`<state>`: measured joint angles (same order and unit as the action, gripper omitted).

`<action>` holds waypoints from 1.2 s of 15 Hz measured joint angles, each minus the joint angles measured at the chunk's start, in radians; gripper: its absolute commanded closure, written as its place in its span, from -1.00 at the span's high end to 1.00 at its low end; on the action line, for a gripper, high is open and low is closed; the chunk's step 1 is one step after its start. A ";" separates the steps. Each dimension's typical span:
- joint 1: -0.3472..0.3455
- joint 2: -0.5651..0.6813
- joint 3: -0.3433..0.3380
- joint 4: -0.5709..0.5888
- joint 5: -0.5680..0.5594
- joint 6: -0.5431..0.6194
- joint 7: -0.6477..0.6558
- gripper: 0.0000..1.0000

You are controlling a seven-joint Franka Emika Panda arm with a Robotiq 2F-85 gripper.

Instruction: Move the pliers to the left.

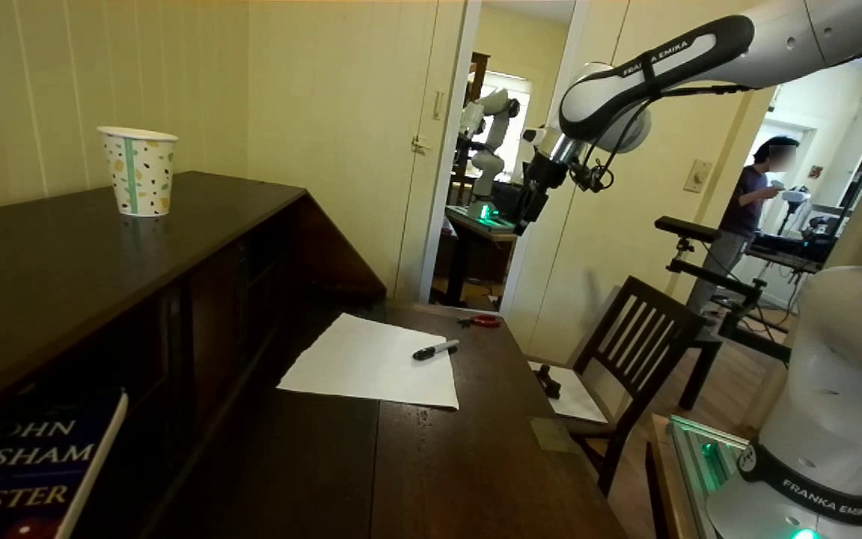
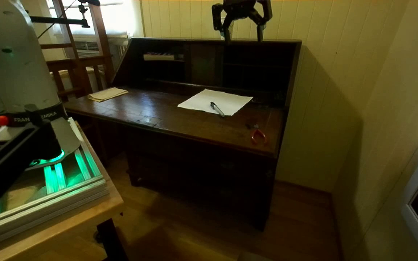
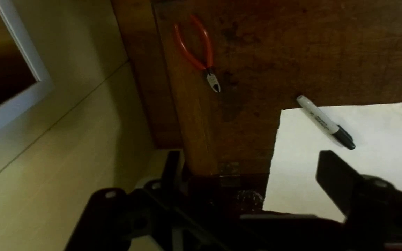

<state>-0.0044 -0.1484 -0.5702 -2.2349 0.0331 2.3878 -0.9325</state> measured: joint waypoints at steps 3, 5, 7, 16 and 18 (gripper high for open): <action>0.106 0.012 -0.140 -0.050 0.091 0.018 -0.221 1.00; 0.053 0.048 -0.126 -0.075 0.094 0.084 -0.298 1.00; 0.016 0.052 -0.084 -0.073 0.094 0.082 -0.293 1.00; -0.098 0.120 0.051 -0.064 0.221 0.056 -0.489 1.00; -0.147 0.178 0.087 -0.052 0.273 0.066 -0.574 1.00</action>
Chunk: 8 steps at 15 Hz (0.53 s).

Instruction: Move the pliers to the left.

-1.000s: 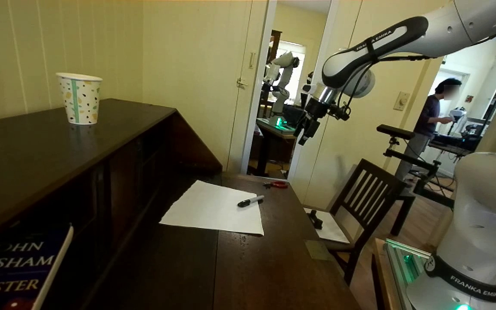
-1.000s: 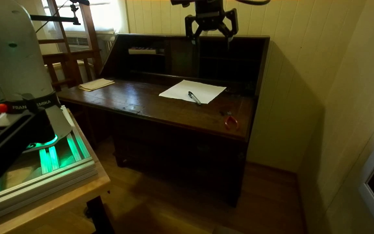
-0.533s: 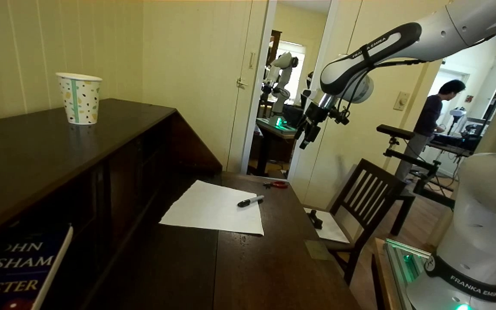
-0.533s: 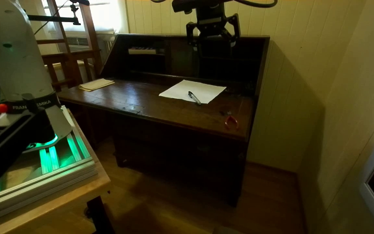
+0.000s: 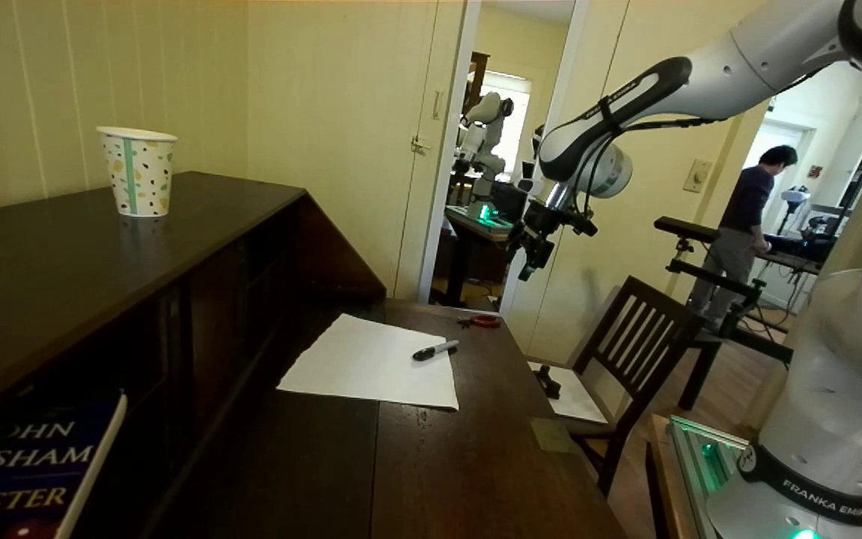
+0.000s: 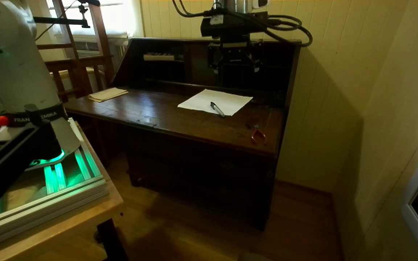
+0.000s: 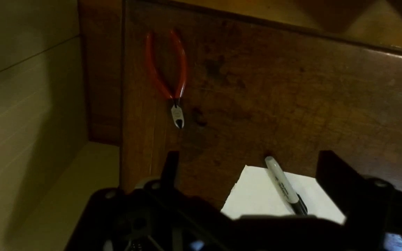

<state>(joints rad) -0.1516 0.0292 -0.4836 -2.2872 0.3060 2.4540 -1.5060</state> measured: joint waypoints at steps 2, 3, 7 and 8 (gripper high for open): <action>-0.055 0.061 0.038 0.015 0.048 0.030 -0.075 1.00; -0.085 0.091 0.059 0.022 0.067 0.049 -0.105 1.00; -0.204 0.190 0.147 0.053 0.159 0.150 -0.202 1.00; -0.233 0.209 0.170 0.064 0.180 0.165 -0.221 1.00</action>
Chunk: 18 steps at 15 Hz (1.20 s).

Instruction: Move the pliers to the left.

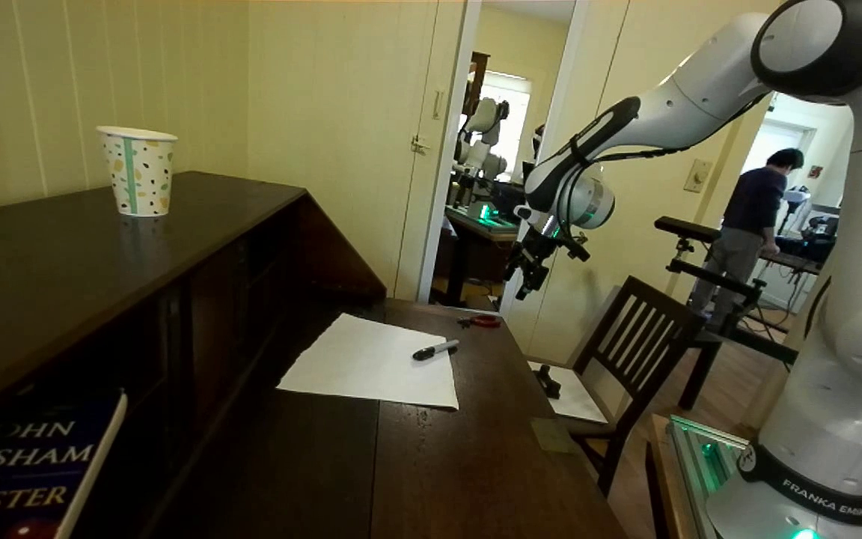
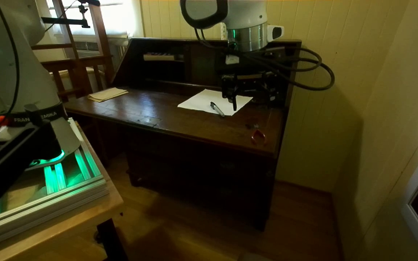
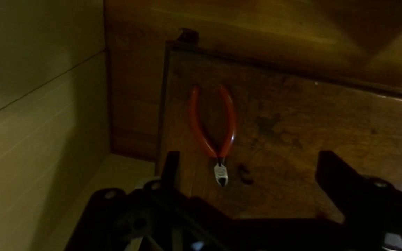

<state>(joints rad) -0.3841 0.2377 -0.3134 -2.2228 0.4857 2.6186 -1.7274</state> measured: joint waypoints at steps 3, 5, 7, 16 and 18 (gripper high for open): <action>-0.071 0.044 0.057 0.036 0.025 0.006 -0.025 1.00; -0.105 0.067 0.083 0.055 0.025 -0.008 -0.032 1.00; -0.132 0.089 0.106 0.074 0.025 -0.009 -0.043 1.00; -0.154 0.122 0.127 0.099 0.024 -0.009 -0.042 1.00; -0.156 0.126 0.132 0.099 0.024 -0.007 -0.037 1.00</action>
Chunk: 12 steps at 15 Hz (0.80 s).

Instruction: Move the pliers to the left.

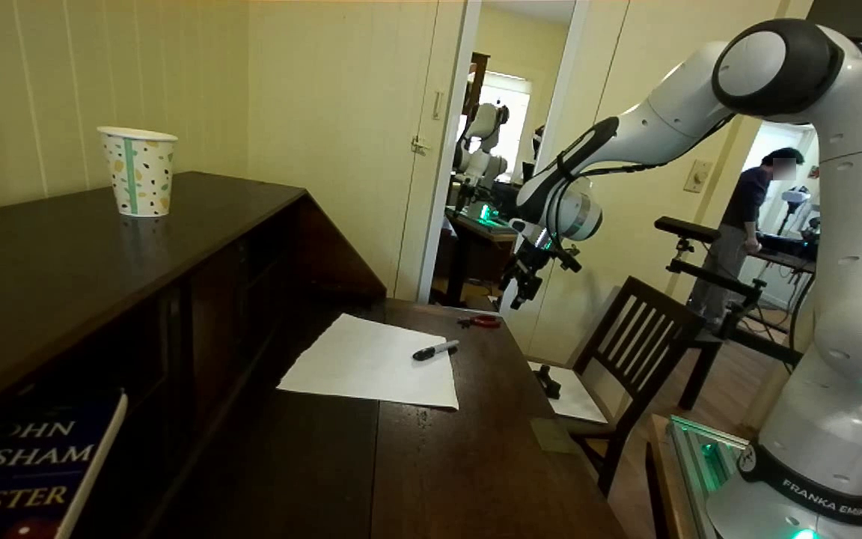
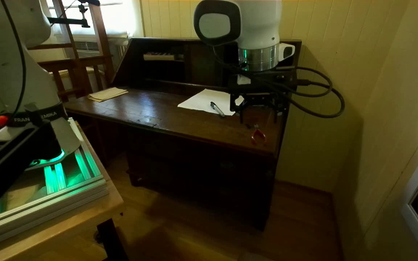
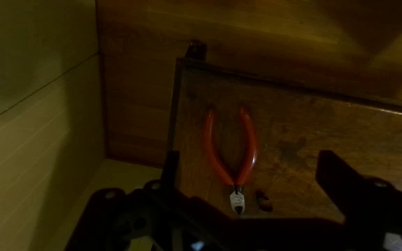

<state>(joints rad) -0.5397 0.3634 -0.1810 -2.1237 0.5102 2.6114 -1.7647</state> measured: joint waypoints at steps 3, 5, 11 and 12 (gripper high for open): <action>-0.010 0.029 0.028 0.007 0.001 0.000 0.001 1.00; -0.012 0.063 0.047 0.019 0.001 0.006 0.001 1.00; -0.039 0.134 0.119 0.071 0.001 0.051 -0.012 1.00; -0.047 0.139 0.127 0.079 0.000 0.051 -0.014 1.00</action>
<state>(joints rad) -0.5866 0.5028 -0.0543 -2.0447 0.5102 2.6625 -1.7786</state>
